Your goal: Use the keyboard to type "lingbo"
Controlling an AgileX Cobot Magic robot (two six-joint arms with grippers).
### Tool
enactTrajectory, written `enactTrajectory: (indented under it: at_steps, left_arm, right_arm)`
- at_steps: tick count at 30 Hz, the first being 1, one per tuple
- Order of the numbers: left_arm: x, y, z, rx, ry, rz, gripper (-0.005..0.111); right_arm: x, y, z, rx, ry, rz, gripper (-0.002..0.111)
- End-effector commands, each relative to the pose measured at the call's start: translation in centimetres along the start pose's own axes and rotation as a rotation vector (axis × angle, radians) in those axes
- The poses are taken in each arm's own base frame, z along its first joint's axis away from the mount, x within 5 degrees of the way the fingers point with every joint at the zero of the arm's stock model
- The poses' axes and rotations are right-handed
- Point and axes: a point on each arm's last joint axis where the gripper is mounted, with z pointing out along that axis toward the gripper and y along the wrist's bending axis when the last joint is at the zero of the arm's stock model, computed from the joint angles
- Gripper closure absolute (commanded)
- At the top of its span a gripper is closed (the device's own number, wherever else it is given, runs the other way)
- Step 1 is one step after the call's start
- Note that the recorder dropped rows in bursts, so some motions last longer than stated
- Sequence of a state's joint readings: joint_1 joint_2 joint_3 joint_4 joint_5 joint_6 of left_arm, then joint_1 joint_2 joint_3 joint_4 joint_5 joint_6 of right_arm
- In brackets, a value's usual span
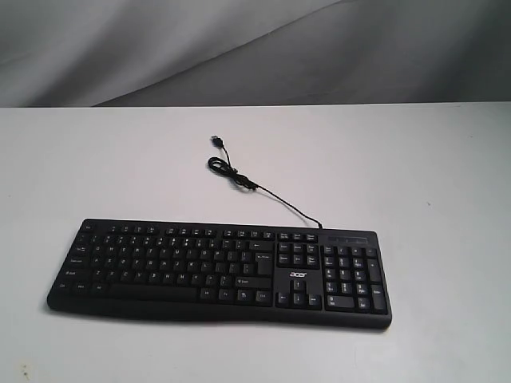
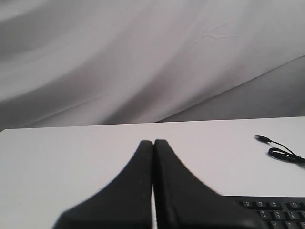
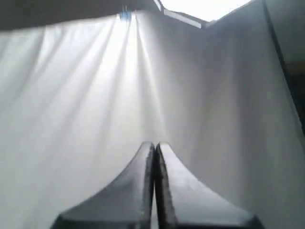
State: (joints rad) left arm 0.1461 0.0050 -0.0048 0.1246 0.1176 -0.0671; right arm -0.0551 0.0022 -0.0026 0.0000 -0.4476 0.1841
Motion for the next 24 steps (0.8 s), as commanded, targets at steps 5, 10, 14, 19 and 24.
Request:
enactTrajectory:
  at_steps: [5,10,14,19,24]
  left_arm:
    - [0.1,-0.1,0.0,0.007,-0.009,-0.002,0.106]
    - [0.1,-0.1,0.0,0.007,-0.009,-0.002,0.106]
    - [0.1,-0.1,0.0,0.007,-0.009,-0.002,0.106]
    - [0.1,-0.1,0.0,0.007,-0.009,-0.002,0.106]
    - [0.1,-0.1,0.0,0.007,-0.009,-0.002,0.106]
  right_arm:
    - [-5.3,4.2,10.7,-0.315,0.275,0.004,0.108]
    - [-2.4,4.6,23.7,-0.410,0.647,-0.093,0.108]
    - [1.4,3.2,28.5,-0.323,0.680,-0.234,0.108]
    - [6.1,1.6,30.4,-0.066,0.733,-0.728,0.108]
    - [10.4,1.4,30.6,0.137,0.972,-0.793,0.108]
